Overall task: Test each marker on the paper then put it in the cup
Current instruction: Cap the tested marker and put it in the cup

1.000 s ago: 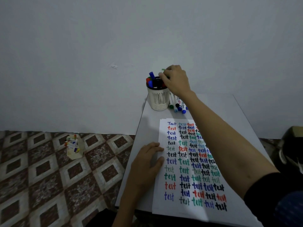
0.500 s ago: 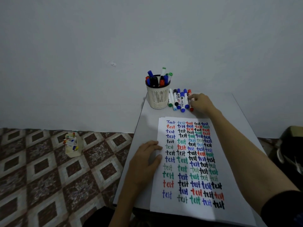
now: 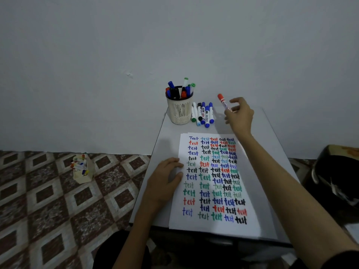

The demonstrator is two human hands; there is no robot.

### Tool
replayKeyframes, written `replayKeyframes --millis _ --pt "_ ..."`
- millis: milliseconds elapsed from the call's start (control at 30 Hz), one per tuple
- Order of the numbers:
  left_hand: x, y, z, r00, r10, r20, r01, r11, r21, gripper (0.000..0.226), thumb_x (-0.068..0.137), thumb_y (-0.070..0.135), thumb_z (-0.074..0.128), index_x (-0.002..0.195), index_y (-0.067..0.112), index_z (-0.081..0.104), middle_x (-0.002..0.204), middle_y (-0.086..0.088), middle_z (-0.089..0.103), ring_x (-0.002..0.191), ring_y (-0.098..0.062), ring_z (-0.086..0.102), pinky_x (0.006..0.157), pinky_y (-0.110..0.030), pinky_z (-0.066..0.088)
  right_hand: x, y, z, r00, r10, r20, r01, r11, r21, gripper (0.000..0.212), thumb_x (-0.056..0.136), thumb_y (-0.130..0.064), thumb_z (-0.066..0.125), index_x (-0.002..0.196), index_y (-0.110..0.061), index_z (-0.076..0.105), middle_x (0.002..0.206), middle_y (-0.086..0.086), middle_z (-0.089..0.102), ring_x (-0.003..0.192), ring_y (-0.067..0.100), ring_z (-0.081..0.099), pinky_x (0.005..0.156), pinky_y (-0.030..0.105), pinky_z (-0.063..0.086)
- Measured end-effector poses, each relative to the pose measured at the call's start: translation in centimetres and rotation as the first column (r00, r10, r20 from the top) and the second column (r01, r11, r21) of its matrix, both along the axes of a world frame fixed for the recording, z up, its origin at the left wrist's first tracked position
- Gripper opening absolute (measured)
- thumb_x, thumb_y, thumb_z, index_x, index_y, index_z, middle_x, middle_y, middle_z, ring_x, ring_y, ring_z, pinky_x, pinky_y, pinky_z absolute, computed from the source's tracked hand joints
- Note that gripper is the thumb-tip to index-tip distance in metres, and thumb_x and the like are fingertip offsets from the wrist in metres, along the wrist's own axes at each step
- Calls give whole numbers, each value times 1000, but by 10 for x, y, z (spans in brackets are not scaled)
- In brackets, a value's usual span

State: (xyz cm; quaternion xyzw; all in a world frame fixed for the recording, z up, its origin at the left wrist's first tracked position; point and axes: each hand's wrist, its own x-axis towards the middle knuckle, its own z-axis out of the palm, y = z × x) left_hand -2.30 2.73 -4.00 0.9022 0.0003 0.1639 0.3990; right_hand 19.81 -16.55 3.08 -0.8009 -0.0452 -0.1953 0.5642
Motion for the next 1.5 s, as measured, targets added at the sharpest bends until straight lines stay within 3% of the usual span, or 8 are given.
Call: replayKeyframes --millis 300,433,533,733,900,1067,1233,1500 --pt "-27 -30 30 986 -142 84 135 987 86 59 88 53 50 139 27 31 135 12 41 120 0 43 93 -18 39 -183 -54 13 819 520 -243 -462 848 259 17 78 5 72 94 2 68 79 14 72 62 23 68 59 26 57" --pt "-46 -63 46 938 -315 -147 338 925 175 27 98 37 39 117 22 50 105 4 58 84 -5 57 70 -24 51 -231 -61 -5 814 549 -188 -423 783 455 14 77 6 72 87 5 62 66 17 67 51 21 60 52 25 53" --pt "-52 -82 48 914 -374 -159 394 911 122 22 101 30 34 104 17 52 98 -1 62 82 -11 58 75 -32 52 -243 -61 -15 795 578 -181 -379 708 596 21 77 -2 74 88 3 56 59 21 57 41 22 48 39 24 42" --pt "-62 -105 46 892 -450 -49 452 891 39 15 98 35 34 90 32 46 70 18 50 64 3 50 60 -11 35 -246 -71 -16 710 680 -184 -490 664 564 29 78 -4 76 74 -3 47 56 17 54 38 19 45 38 22 33" --pt "-64 -118 44 883 -469 -22 459 873 -162 25 90 49 42 90 30 58 67 5 58 61 -2 50 59 -24 42 -245 -90 -5 649 752 -116 -548 568 614 32 75 6 72 69 -5 43 64 17 50 39 17 49 34 19 37" --pt "-62 -124 46 870 -492 -25 474 850 -229 13 89 41 51 95 33 60 74 16 64 63 2 53 60 -12 39 -235 -109 6 542 821 -180 -678 554 483 26 73 7 74 77 -1 50 75 16 55 51 22 54 38 23 42" --pt "-30 -103 53 929 -362 -82 366 930 45 33 90 56 37 111 34 50 64 8 50 55 -8 48 57 -28 42 -197 -118 9 693 709 -128 -480 586 653 20 84 7 56 70 -7 53 64 7 58 49 14 49 41 18 40" --pt "9 -47 22 945 -299 -136 328 863 383 47 82 59 53 124 35 52 128 10 48 118 -4 39 99 -37 36 -111 -122 -4 885 436 -162 -240 726 645 13 85 3 64 82 -9 60 96 10 73 80 20 73 57 22 57"
